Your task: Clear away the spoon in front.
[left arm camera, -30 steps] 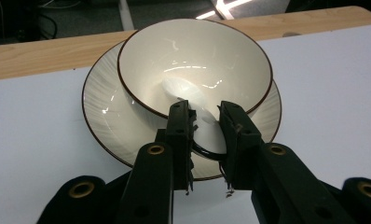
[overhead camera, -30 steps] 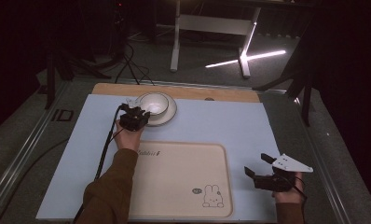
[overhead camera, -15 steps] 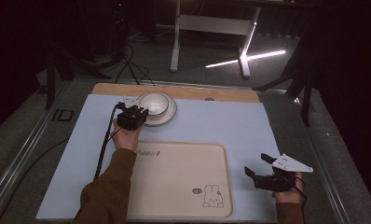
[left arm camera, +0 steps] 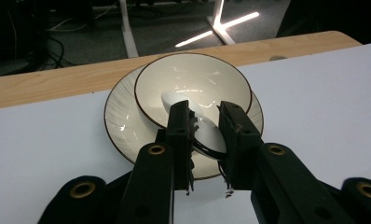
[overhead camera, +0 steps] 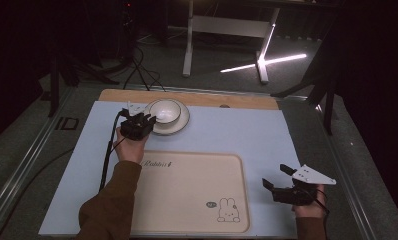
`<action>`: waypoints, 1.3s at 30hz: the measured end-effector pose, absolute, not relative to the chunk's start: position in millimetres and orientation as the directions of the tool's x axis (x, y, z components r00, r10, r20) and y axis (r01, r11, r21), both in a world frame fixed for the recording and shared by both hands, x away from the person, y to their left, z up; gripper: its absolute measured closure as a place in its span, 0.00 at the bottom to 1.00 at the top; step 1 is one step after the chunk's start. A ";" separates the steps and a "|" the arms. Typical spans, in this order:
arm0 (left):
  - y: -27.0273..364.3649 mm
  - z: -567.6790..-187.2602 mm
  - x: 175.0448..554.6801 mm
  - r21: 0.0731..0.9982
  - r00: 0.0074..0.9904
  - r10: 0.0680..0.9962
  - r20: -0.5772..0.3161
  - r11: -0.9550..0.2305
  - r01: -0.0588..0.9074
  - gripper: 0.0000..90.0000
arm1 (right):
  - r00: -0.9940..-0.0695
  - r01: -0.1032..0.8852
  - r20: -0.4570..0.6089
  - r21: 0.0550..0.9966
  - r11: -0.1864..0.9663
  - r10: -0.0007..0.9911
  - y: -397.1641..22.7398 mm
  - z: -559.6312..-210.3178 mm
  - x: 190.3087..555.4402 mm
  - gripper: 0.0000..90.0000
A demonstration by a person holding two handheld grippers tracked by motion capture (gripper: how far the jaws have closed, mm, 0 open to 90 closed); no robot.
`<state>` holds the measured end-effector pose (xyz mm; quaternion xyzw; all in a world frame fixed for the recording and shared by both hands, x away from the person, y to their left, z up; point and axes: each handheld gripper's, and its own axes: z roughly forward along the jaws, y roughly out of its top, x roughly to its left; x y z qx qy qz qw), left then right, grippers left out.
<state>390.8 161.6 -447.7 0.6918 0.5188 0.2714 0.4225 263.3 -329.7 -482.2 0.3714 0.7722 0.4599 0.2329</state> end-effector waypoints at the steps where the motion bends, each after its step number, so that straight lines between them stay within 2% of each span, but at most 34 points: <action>1: 162.4 -446.2 389.6 0.867 0.314 0.947 -0.065 -0.103 0.488 0.84 | -0.616 0.359 -0.018 0.883 0.301 0.788 -329.7 -482.2 263.3 0.15; 15: 175.7 -430.0 367.7 0.877 0.295 0.952 -0.081 -0.073 0.474 0.84 | -0.615 0.356 -0.016 0.886 0.296 0.788 -329.9 -481.9 262.9 0.15; 39: 191.5 -435.7 328.7 0.882 0.268 0.958 -0.101 -0.039 0.470 0.84 | -0.614 0.357 -0.015 0.886 0.295 0.789 -329.7 -482.0 263.1 0.15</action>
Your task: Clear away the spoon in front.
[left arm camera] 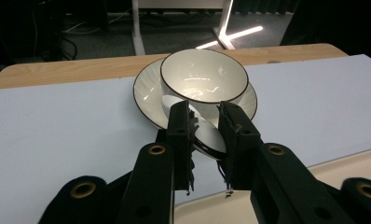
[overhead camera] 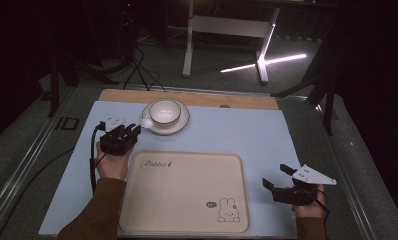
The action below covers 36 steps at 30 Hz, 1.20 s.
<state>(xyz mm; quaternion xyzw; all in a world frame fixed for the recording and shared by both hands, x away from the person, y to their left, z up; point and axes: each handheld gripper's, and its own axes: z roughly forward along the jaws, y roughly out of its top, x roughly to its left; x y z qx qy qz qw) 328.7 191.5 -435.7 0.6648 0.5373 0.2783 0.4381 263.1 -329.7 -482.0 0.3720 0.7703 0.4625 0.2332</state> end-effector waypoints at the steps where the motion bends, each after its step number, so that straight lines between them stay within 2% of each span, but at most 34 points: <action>1: 191.9 -435.9 327.2 0.882 0.266 0.958 -0.103 -0.036 0.470 0.84 | -0.614 0.358 -0.015 0.886 0.296 0.789 -329.7 -482.0 263.1 0.15; 36: 191.6 -463.2 281.6 0.863 0.266 0.959 -0.101 -0.048 0.503 0.84 | -0.613 0.360 -0.016 0.884 0.297 0.790 -329.9 -482.1 263.3 0.15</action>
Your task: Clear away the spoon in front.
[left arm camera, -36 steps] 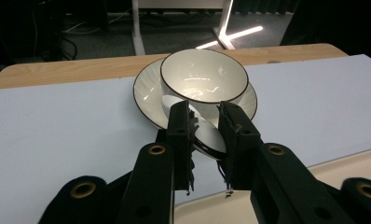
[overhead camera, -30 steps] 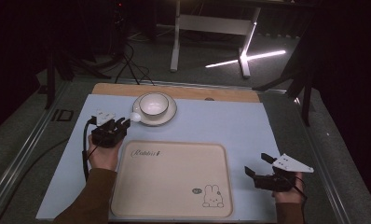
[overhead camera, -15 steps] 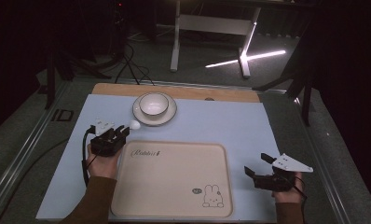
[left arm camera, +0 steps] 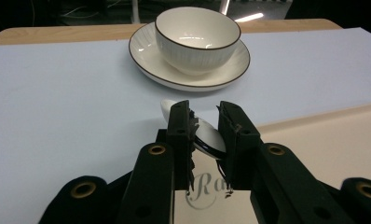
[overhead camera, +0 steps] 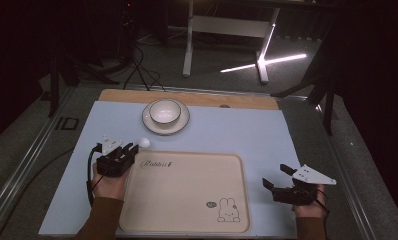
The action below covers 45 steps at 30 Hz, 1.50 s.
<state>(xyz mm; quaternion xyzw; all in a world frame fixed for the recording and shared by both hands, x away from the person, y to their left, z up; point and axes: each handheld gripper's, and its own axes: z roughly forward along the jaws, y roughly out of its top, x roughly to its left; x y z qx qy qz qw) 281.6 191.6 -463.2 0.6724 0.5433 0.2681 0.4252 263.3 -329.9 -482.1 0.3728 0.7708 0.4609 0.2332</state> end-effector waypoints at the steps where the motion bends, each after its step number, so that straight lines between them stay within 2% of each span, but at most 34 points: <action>1: 192.0 -463.6 280.0 0.862 0.265 0.959 -0.101 -0.049 0.504 0.84 | -0.613 0.359 -0.014 0.886 0.294 0.790 -330.0 -482.1 263.1 0.15; 21: 191.2 -482.9 257.2 0.836 0.237 0.966 -0.106 -0.042 0.547 0.84 | -0.610 0.356 -0.014 0.888 0.291 0.792 -330.7 -481.3 261.3 0.15; 27: 185.4 -491.3 246.0 0.820 0.221 0.973 -0.072 -0.069 0.569 0.83 | -0.611 0.356 -0.014 0.888 0.291 0.792 -330.7 -481.2 261.2 0.15; 38: 183.8 -505.0 232.9 0.797 0.179 0.979 -0.102 -0.027 0.604 0.81 | -0.612 0.354 -0.013 0.889 0.289 0.790 -330.7 -480.9 261.3 0.15; 45: 181.0 -509.2 230.9 0.789 0.175 0.982 -0.077 -0.048 0.612 0.79 | -0.612 0.354 -0.013 0.890 0.289 0.791 -331.0 -480.8 261.5 0.15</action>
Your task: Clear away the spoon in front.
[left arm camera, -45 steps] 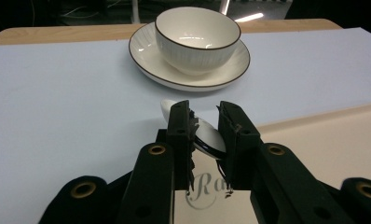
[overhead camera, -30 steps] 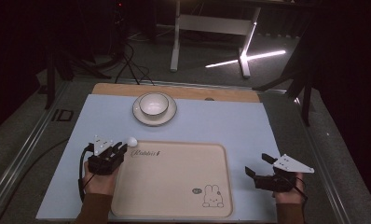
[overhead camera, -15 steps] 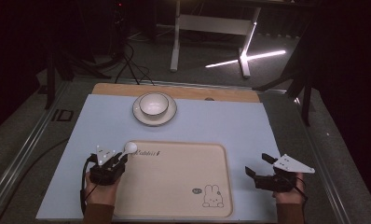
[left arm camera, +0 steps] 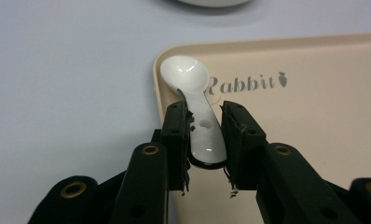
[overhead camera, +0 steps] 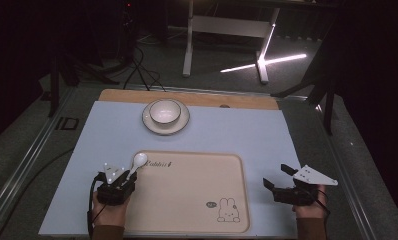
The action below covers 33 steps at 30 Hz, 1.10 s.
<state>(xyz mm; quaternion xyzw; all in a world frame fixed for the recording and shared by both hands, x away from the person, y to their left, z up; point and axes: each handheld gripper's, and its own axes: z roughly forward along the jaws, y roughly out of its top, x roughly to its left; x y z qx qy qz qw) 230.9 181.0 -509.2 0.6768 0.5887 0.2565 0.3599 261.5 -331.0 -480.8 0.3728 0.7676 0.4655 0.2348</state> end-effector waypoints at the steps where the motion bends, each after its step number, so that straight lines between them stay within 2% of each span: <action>1: 180.7 -510.8 230.6 0.787 0.170 0.982 -0.079 -0.044 0.616 0.79 | -0.611 0.353 -0.014 0.890 0.288 0.791 -331.2 -480.8 261.6 0.15; 12: 175.3 -522.7 228.7 0.749 0.163 0.985 -0.054 -0.068 0.659 0.75 | -0.613 0.352 -0.011 0.892 0.285 0.790 -331.3 -480.6 261.5 0.15; 19: 176.9 -516.6 229.6 0.766 0.150 0.987 -0.065 -0.046 0.641 0.61 | -0.612 0.352 -0.010 0.892 0.284 0.791 -331.5 -480.5 261.6 0.15; 24: 176.3 -505.8 229.6 0.795 0.184 0.981 -0.065 -0.061 0.603 0.51 | -0.612 0.351 -0.010 0.893 0.283 0.791 -331.7 -480.3 261.3 0.15; 33: 182.6 -485.4 228.5 0.837 0.221 0.974 -0.053 -0.077 0.541 0.44 | -0.611 0.348 -0.012 0.894 0.283 0.792 -332.1 -479.8 261.0 0.15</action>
